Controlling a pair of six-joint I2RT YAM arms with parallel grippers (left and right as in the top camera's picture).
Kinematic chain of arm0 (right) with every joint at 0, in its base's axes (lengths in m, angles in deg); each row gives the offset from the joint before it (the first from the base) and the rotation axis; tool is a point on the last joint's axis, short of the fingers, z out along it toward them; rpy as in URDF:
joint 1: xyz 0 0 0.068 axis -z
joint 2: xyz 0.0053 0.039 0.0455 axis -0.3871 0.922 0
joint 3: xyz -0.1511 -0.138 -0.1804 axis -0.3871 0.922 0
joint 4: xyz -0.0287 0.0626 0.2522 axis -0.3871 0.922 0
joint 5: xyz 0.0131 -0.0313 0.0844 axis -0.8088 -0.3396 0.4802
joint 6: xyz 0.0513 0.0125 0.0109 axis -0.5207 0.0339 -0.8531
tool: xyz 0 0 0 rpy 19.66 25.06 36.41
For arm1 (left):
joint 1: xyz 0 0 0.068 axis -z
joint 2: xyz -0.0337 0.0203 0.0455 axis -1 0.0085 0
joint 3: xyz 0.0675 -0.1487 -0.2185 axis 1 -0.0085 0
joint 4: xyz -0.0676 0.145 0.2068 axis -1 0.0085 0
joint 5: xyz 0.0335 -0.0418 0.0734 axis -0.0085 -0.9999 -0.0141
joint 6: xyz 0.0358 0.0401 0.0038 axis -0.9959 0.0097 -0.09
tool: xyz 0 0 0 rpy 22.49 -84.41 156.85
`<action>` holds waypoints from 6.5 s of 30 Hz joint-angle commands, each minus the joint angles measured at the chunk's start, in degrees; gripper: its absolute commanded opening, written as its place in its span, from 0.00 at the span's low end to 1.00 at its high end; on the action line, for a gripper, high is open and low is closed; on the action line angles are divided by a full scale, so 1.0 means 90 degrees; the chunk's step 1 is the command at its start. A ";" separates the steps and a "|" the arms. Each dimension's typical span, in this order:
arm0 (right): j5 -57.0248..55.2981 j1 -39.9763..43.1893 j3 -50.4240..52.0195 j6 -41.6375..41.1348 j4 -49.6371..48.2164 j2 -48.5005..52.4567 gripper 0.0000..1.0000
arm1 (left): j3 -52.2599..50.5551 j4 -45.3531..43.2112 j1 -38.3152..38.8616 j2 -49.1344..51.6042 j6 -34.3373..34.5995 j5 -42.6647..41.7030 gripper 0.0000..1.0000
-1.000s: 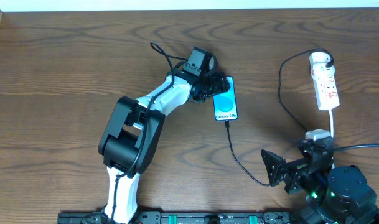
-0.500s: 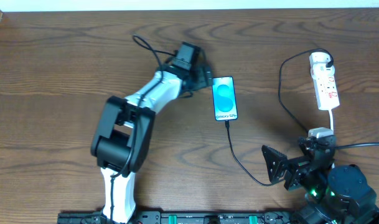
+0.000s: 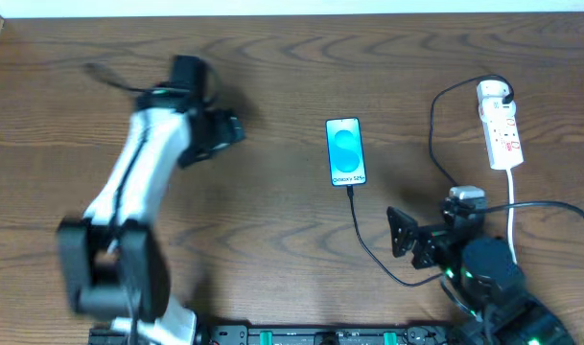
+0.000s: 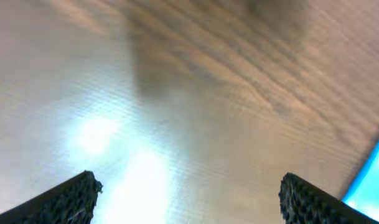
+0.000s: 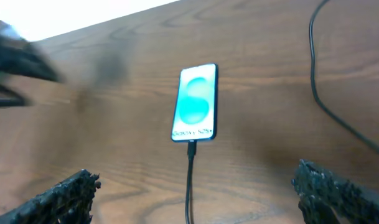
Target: Plug charger to phone and switch on socket
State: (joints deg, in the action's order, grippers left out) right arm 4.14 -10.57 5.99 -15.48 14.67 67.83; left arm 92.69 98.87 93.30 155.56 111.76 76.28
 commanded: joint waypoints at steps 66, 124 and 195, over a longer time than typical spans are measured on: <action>0.0600 0.5867 -0.6475 0.0452 0.2057 0.9100 0.01 | -0.2229 0.2846 -0.0678 -0.9391 -0.0505 0.0267 0.93; 0.1649 0.6113 -0.6550 -0.0131 0.0554 1.0188 0.01 | -0.2288 0.2822 -0.0678 -1.0370 -0.0403 0.0243 0.93; 0.2749 0.5355 -0.6404 0.0619 0.0163 1.0953 0.01 | -0.2288 0.2829 -0.0678 -1.0370 -0.0406 0.0243 0.93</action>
State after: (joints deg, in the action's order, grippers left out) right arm 16.67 41.80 -52.17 -11.21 17.25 163.14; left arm 72.41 124.27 87.36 62.83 108.02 77.75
